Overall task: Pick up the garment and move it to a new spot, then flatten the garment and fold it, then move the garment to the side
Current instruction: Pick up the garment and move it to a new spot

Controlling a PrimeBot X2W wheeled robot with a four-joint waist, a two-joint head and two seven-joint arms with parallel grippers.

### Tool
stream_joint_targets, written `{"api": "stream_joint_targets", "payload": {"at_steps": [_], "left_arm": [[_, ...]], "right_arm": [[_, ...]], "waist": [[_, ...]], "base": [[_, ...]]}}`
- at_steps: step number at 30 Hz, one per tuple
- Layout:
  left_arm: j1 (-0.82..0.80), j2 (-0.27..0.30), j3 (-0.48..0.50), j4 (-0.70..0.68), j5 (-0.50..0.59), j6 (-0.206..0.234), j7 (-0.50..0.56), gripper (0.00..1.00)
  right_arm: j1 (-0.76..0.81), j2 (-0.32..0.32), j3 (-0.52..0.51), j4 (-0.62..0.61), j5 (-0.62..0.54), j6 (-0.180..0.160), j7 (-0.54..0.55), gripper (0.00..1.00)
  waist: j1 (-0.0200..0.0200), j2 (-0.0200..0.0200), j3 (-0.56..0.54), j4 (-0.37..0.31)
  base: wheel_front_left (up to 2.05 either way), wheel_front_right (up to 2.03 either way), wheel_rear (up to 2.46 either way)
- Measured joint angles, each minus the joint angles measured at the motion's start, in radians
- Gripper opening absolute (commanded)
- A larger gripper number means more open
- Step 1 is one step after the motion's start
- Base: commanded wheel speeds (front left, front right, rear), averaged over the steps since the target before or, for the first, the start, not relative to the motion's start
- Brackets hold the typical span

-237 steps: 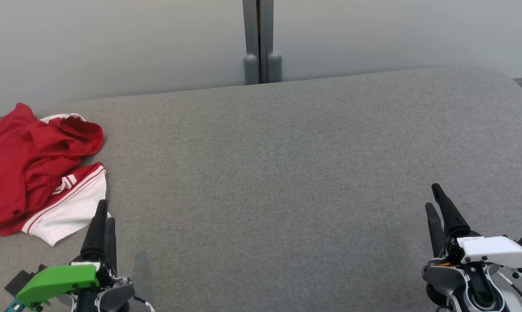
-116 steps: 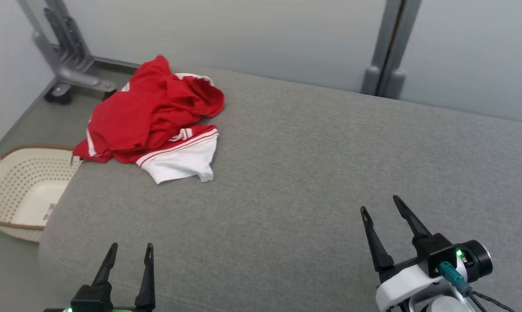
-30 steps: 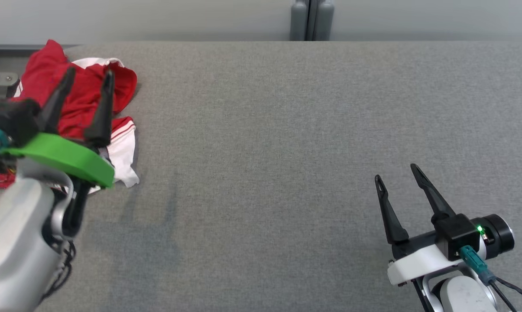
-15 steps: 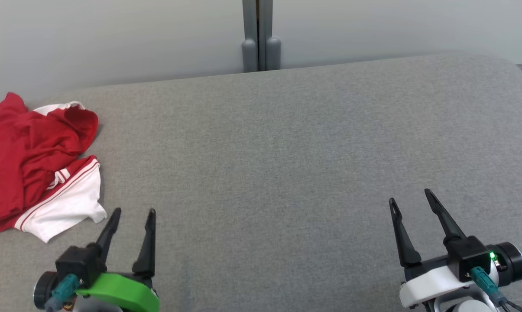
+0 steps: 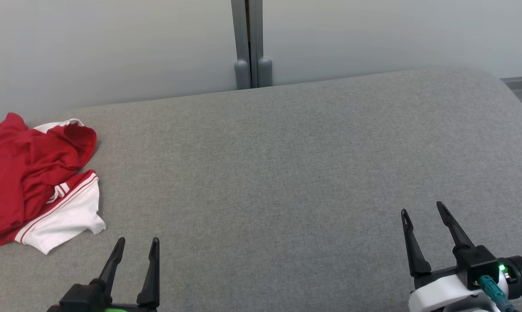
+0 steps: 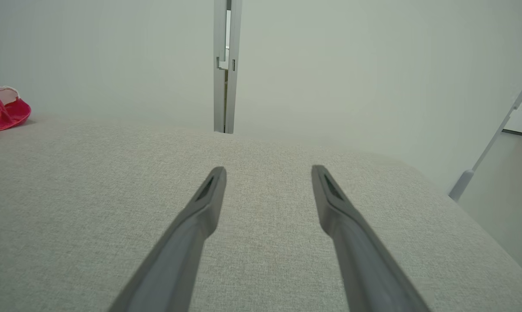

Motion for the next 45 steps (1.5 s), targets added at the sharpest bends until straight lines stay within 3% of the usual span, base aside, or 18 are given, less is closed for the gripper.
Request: {"api": "stream_joint_targets", "payload": {"at_steps": [8, 20, 27, 35, 45], "left_arm": [[0.015, -0.062, 0.078, 0.023, 0.063, -0.053, 0.000, 1.00], [0.015, -0.091, 0.113, 0.041, 0.086, -0.066, 0.000, 1.00], [0.013, -0.088, 0.088, 0.042, 0.084, -0.067, 0.000, 1.00], [0.023, -0.081, 0.095, 0.043, 0.080, -0.068, 0.000, 1.00], [0.101, -0.081, 0.172, 0.007, 0.080, -0.068, 0.000, 1.00]], "right_arm": [[0.000, 0.002, 0.002, 0.000, 0.007, 0.000, 0.000, 1.00], [0.000, 0.002, 0.004, 0.001, 0.007, 0.000, 0.000, 1.00], [0.006, 0.003, 0.006, -0.001, 0.009, 0.000, 0.000, 1.00], [0.019, 0.004, 0.026, 0.006, 0.021, 0.000, 0.000, 1.00], [0.006, 0.005, 0.091, 0.029, 0.036, 0.000, 0.000, 1.00]], "waist": [[0.0000, 0.0000, -0.003, 0.010], [0.0000, 0.0000, -0.002, 0.023], [0.0000, 0.0000, -0.001, 0.068], [0.0000, 0.0000, -0.010, 0.208], [0.0000, 0.0000, -0.028, 0.423]], "base": [[0.00, 0.00, 0.00], [0.00, 0.00, 0.00], [0.00, 0.00, 0.00], [0.00, 0.00, 0.00], [0.00, 0.00, 0.00]]}}
